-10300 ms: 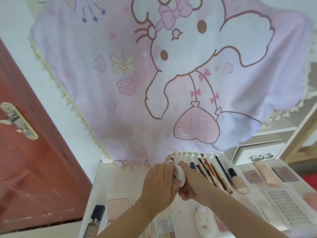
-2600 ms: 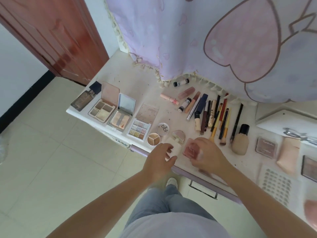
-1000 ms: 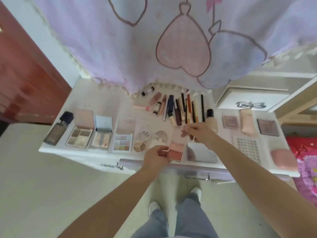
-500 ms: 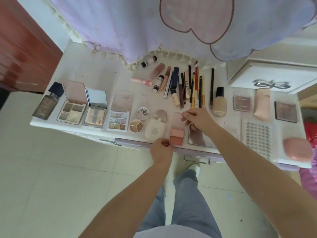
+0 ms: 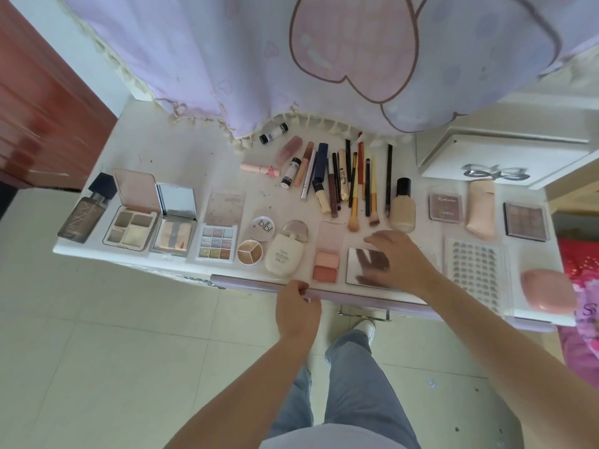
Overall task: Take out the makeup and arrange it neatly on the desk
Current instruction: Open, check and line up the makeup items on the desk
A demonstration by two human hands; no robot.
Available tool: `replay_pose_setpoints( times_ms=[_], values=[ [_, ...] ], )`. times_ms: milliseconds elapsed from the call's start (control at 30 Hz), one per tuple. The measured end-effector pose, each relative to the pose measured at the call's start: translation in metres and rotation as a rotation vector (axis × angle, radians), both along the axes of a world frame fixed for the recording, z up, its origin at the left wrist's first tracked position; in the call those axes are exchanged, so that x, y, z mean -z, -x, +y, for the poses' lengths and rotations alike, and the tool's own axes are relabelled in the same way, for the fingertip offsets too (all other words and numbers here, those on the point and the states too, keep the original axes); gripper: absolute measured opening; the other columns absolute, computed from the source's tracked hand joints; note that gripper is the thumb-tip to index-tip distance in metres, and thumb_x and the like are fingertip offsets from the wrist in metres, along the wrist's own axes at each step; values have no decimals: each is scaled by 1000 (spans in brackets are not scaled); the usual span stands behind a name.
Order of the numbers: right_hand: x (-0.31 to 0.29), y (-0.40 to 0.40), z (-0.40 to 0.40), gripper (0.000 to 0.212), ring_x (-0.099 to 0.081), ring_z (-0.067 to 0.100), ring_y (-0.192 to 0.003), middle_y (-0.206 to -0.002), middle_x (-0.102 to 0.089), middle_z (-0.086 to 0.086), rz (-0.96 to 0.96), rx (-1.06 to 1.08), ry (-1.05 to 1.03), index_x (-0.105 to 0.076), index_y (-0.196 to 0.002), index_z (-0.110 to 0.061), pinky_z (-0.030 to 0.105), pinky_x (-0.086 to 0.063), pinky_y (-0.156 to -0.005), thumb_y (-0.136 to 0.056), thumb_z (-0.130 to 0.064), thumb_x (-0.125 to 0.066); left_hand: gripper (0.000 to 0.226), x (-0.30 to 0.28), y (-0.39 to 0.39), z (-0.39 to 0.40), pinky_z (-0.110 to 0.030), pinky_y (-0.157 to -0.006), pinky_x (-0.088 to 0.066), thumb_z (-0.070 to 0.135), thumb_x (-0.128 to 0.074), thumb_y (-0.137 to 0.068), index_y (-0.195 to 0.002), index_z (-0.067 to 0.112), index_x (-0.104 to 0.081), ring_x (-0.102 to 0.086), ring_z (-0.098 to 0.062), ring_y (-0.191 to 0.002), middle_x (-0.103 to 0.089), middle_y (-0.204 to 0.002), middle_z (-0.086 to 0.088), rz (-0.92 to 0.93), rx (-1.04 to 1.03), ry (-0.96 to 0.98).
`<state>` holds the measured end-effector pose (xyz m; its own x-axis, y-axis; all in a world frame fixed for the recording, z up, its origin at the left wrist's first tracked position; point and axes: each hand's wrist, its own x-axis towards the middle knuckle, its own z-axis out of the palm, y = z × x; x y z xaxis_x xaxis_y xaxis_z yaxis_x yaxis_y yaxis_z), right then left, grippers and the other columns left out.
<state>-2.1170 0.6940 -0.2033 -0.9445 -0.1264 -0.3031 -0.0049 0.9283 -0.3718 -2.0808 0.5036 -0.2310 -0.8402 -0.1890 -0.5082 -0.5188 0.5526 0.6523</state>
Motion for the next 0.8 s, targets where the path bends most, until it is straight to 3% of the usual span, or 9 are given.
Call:
replay_pose_setpoints(
  times_ms=[100, 167, 300, 400, 533, 600, 700, 733, 800],
  values=[
    [12, -25, 23, 88, -9, 23, -141, -153, -9, 4, -151, -174, -317, -15, -144, -23, 42, -11, -115, -74, -49, -63, 25, 1, -15, -3, -14, -71, -35, 8, -59, -82, -106, 11, -57, -47, -8, -77, -48, -100, 3, 97, 154, 31],
    [19, -29, 28, 89, -13, 22, -140, -152, -13, 2, -177, -183, -366, -12, -144, -23, 42, -9, -115, -75, -49, -63, 24, -1, -19, -3, -15, -73, -39, 7, -59, -81, -105, 11, -59, -47, -7, -79, -51, -102, 1, 144, 227, 26],
    [15, -29, 25, 70, -44, 22, -115, -125, -48, 5, -55, -85, -162, -38, -133, -13, 26, -30, -100, -71, -30, -68, 27, -12, -11, -2, -13, -75, -38, 7, -58, -82, -109, 9, -57, -46, -6, -82, -53, -108, -2, 208, 400, -16],
    [1, -37, 22, 60, -48, 15, -87, -100, -57, 5, -76, -32, 20, -52, -120, -8, 20, -36, -80, -68, -26, -72, 38, -23, 4, -3, -12, -75, -35, 15, -63, -82, -118, 8, -51, -49, -8, -86, -52, -108, -1, 171, 501, -76],
    [-28, -51, 19, 53, -54, 22, -97, -106, -59, 6, -85, 33, 155, -55, -115, -8, 24, -40, -86, -69, -24, -74, 71, -49, 31, -8, -20, -82, -42, 16, -74, -74, -134, 6, -36, -51, -12, -96, -52, -117, -2, 43, 604, -260],
    [-49, -53, 14, 49, -57, 22, -100, -105, -60, 5, -55, 91, 250, -58, -112, -10, 22, -43, -90, -67, -21, -75, 81, -65, 41, -12, -17, -80, -44, 14, -74, -74, -140, 9, -28, -52, -8, -95, -49, -122, -1, -27, 658, -327],
    [-85, -50, 3, 55, -52, 7, -100, -105, -53, -11, -18, 129, 362, -57, -118, -16, 3, -41, -84, -67, -21, -78, 69, -92, 56, -19, -12, -72, -51, 8, -74, -73, -133, 15, -40, -57, -1, -94, -56, -118, 2, -16, 714, -448],
    [-98, -48, -1, 56, -50, 4, -101, -106, -49, -15, 10, 111, 362, -55, -120, -17, 2, -39, -83, -69, -23, -77, 63, -102, 60, -22, -14, -73, -52, 4, -72, -73, -129, 15, -44, -59, -4, -97, -58, -119, 0, -6, 719, -504],
    [-120, -45, -6, 54, -51, 7, -103, -107, -48, -18, 73, 81, 357, -54, -122, -20, 13, -43, -90, -72, -28, -74, 53, -122, 67, -27, -16, -72, -53, 0, -72, -72, -117, 18, -51, -61, -5, -96, -61, -114, 1, 36, 720, -604]
  ],
)
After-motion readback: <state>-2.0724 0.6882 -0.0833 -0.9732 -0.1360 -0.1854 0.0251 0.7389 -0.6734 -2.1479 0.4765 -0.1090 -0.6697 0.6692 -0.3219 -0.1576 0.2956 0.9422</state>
